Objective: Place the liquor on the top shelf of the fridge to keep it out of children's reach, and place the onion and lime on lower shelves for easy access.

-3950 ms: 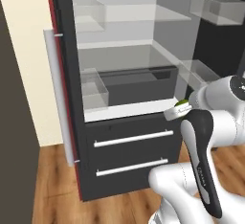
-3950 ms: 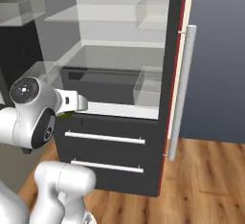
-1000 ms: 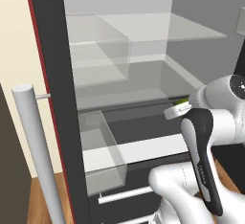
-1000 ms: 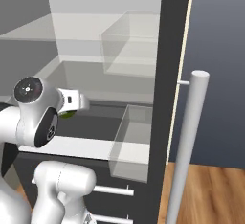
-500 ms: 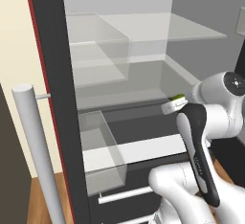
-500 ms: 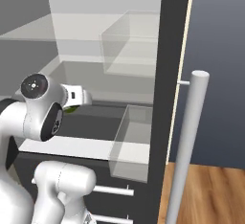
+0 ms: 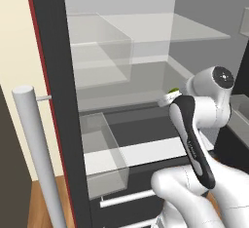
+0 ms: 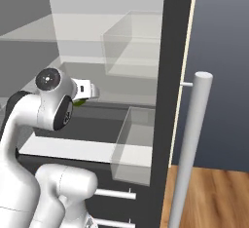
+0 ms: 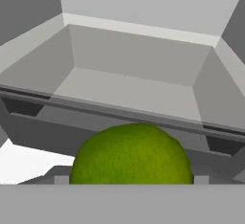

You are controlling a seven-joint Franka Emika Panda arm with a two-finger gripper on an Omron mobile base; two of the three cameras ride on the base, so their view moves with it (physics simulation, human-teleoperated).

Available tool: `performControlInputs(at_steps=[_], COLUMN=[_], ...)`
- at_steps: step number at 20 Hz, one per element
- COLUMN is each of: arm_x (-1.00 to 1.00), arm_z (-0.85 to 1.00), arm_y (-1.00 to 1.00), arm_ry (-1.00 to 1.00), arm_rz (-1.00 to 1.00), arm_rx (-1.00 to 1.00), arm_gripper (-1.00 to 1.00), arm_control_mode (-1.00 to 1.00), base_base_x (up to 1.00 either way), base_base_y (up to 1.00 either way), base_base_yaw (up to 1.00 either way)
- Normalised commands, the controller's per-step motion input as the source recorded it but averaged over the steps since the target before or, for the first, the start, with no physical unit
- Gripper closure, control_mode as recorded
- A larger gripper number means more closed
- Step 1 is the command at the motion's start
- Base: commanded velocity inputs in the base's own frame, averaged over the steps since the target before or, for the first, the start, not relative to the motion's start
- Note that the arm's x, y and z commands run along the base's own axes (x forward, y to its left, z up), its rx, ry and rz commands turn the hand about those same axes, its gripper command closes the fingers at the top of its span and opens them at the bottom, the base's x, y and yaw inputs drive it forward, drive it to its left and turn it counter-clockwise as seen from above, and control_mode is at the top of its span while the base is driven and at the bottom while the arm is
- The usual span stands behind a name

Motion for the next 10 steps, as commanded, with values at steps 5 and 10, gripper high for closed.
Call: performControlInputs(at_steps=[5, 10], arm_x=[0.58, 0.49], arm_z=[0.0, -0.11], arm_y=[0.05, 0.13], arm_ry=[0.0, 0.0], arm_rz=[-0.01, -0.05], arm_rx=[0.0, 0.0], arm_gripper=[1.0, 1.0], arm_control_mode=[-1.0, -1.0], base_base_x=[0.0, 0.0], base_base_y=[0.0, 0.0], base_base_yaw=[0.0, 0.0])
